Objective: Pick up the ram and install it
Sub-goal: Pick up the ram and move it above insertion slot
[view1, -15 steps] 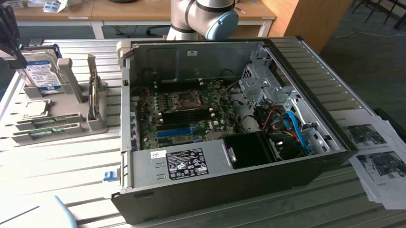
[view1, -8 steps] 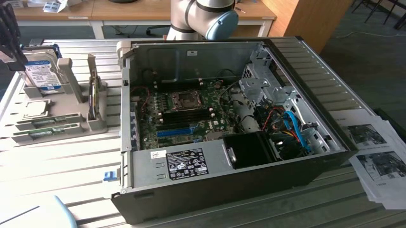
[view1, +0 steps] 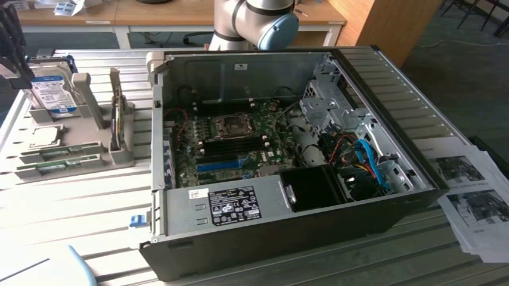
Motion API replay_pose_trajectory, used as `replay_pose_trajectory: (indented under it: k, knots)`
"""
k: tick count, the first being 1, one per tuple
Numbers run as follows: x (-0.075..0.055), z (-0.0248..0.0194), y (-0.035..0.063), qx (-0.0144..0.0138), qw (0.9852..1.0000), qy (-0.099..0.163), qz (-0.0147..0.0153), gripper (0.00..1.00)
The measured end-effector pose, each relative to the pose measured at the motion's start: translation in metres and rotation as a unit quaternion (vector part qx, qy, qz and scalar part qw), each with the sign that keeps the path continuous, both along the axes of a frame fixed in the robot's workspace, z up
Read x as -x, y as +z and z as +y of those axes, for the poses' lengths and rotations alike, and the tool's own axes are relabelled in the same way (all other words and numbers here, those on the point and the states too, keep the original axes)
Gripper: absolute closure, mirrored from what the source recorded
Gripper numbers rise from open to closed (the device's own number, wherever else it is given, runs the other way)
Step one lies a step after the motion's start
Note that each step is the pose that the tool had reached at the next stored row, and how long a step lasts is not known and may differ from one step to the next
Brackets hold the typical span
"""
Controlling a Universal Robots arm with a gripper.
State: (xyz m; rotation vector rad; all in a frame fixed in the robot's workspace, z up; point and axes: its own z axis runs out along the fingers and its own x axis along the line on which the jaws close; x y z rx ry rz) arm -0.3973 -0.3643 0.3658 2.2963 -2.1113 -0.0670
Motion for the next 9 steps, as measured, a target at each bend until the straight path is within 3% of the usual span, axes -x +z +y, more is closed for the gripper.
replay_pose_trajectory:
  k: [9]
  knots:
    - [0.000,0.0000,-0.0120,0.0000,1.0000,0.000,0.0000,0.71]
